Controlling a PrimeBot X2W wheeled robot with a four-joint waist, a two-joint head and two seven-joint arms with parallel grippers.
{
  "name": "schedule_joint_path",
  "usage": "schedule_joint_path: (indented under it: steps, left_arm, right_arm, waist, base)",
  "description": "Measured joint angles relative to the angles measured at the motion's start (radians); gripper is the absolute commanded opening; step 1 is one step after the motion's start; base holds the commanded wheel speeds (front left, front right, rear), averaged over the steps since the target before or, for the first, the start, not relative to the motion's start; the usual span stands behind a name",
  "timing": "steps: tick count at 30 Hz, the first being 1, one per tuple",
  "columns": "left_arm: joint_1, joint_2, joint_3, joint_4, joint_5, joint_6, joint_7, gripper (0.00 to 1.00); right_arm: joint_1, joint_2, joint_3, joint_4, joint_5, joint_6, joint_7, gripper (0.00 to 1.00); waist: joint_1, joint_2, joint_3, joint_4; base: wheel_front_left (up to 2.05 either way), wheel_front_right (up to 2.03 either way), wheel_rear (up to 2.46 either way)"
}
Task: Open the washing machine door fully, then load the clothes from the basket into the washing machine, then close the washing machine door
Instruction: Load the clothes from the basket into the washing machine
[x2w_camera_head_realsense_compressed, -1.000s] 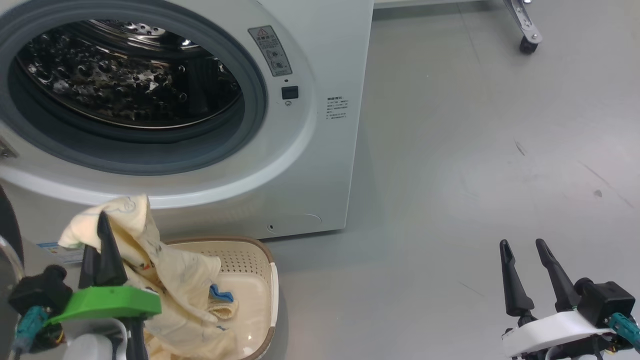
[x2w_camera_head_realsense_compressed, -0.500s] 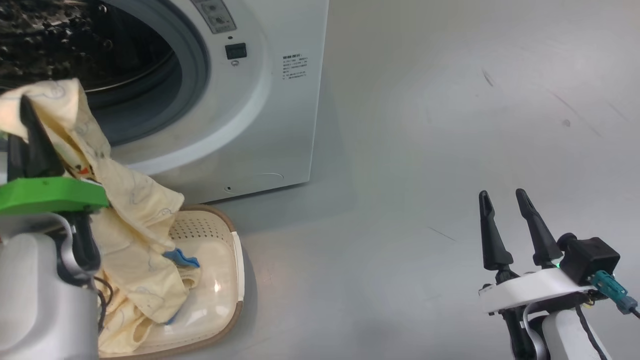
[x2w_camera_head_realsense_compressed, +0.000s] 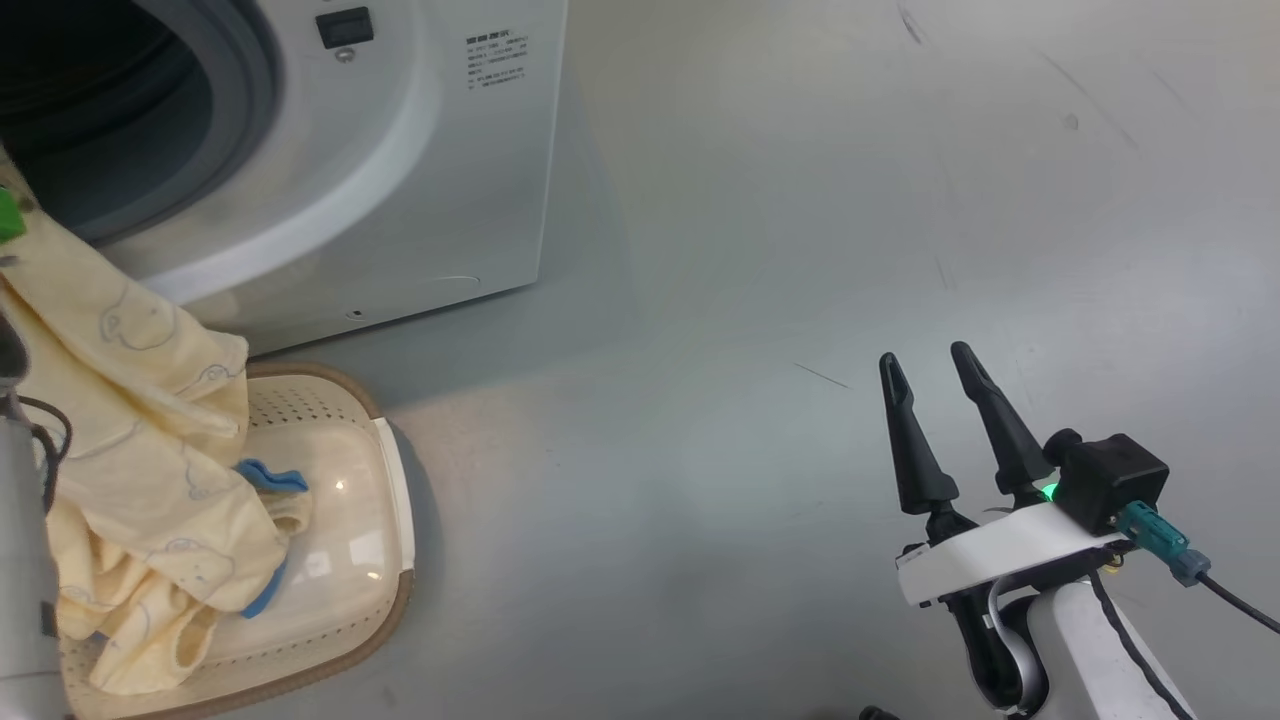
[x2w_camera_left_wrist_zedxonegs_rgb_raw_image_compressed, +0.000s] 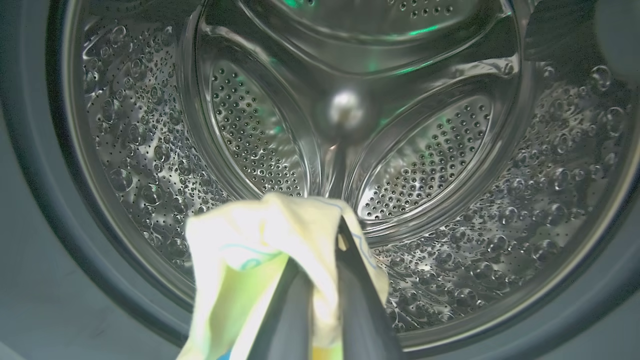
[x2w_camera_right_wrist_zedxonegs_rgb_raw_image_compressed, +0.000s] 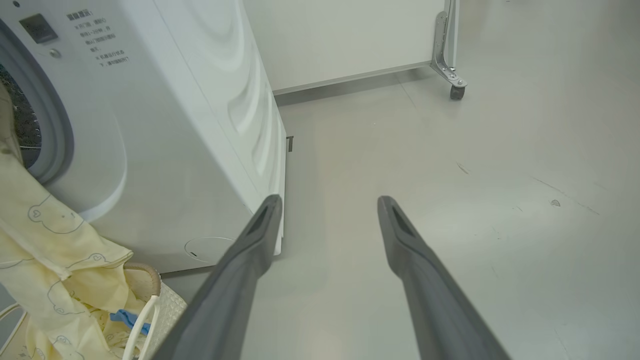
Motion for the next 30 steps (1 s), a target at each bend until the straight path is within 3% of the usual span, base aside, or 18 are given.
schedule_joint_path:
  steps: [5,11,24,30]
  left_arm:
    - [-0.085,0.06,0.009,0.077,0.026,0.0,0.012,0.0]
    - [-0.187,0.093,0.015,0.136,0.026,-0.007,0.03,0.0]
    - [-0.401,0.12,0.037,0.188,0.014,-0.012,-0.012,0.0]
    - [-0.408,0.122,0.02,0.276,0.029,-0.022,-0.045,0.0]
  right_arm:
    - [-0.028,0.004,0.042,0.017,0.009,0.0,0.0,1.0]
    - [-0.031,0.004,0.062,0.032,0.015,0.0,0.0,1.0]
    - [-0.039,-0.003,0.053,0.036,0.022,0.0,0.0,1.0]
    - [-0.042,-0.003,0.038,0.044,0.024,0.0,0.0,1.0]
  waist:
    - [0.0,0.0,0.052,-0.051]
    - [0.0,0.0,0.092,-0.101]
    - [0.0,0.0,0.167,-0.143]
    - [0.0,0.0,0.18,-0.132]
  base:
    - [0.0,0.0,0.0]
    - [0.0,0.0,0.0]
    - [0.0,0.0,0.0]
    - [0.0,0.0,0.0]
